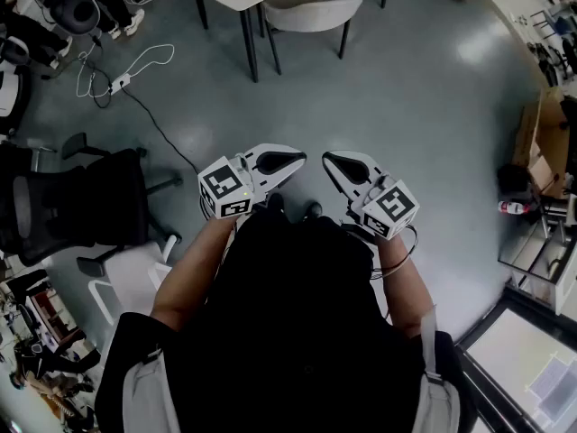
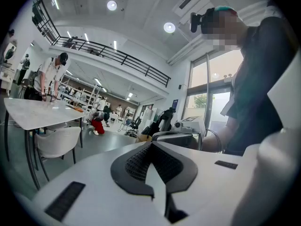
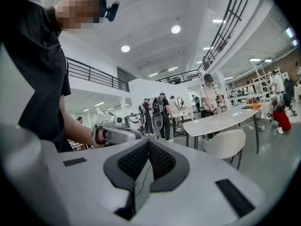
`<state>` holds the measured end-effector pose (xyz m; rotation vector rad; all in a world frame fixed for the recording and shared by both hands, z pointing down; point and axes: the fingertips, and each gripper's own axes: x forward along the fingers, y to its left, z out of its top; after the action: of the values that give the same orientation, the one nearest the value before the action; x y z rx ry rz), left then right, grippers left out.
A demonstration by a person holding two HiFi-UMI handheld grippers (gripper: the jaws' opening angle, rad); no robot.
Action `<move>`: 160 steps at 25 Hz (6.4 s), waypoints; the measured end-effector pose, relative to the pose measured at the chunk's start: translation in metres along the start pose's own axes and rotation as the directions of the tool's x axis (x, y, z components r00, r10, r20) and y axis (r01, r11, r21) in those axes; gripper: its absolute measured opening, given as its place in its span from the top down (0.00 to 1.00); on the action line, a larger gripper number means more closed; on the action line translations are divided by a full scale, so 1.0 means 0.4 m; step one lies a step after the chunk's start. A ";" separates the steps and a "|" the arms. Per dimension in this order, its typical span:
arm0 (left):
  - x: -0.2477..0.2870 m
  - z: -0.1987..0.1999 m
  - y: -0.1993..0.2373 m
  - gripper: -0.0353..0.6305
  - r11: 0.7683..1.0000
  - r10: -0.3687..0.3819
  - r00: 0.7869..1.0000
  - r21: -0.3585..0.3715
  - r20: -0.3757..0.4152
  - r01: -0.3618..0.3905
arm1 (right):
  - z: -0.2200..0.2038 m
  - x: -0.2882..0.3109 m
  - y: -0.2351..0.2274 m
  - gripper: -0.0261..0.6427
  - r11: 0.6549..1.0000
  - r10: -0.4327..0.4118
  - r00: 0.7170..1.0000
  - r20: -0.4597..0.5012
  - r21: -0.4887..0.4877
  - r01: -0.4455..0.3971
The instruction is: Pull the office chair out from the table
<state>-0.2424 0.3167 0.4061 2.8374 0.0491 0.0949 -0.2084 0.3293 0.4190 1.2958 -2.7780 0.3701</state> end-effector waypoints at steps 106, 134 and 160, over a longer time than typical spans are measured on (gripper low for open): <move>0.579 0.209 1.395 0.93 0.970 0.230 0.916 0.153 -0.328 -0.189 | 0.101 0.644 -1.361 0.93 0.935 0.051 0.851 -0.523 -0.275 -0.225; 0.681 -0.110 1.540 0.72 0.927 0.307 0.560 0.375 -0.770 0.008 | -0.166 0.699 -1.519 0.66 0.721 0.102 0.590 -0.801 -0.349 -0.598; 0.706 -0.203 1.585 0.74 0.911 0.345 0.428 0.408 -0.836 0.063 | -0.275 0.716 -1.600 0.73 0.679 0.035 0.508 -0.861 -0.352 -0.644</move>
<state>0.0485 -0.2517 0.6895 2.7326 0.0503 1.8481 0.0880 -0.2550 0.6917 0.1932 -1.9869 -0.0374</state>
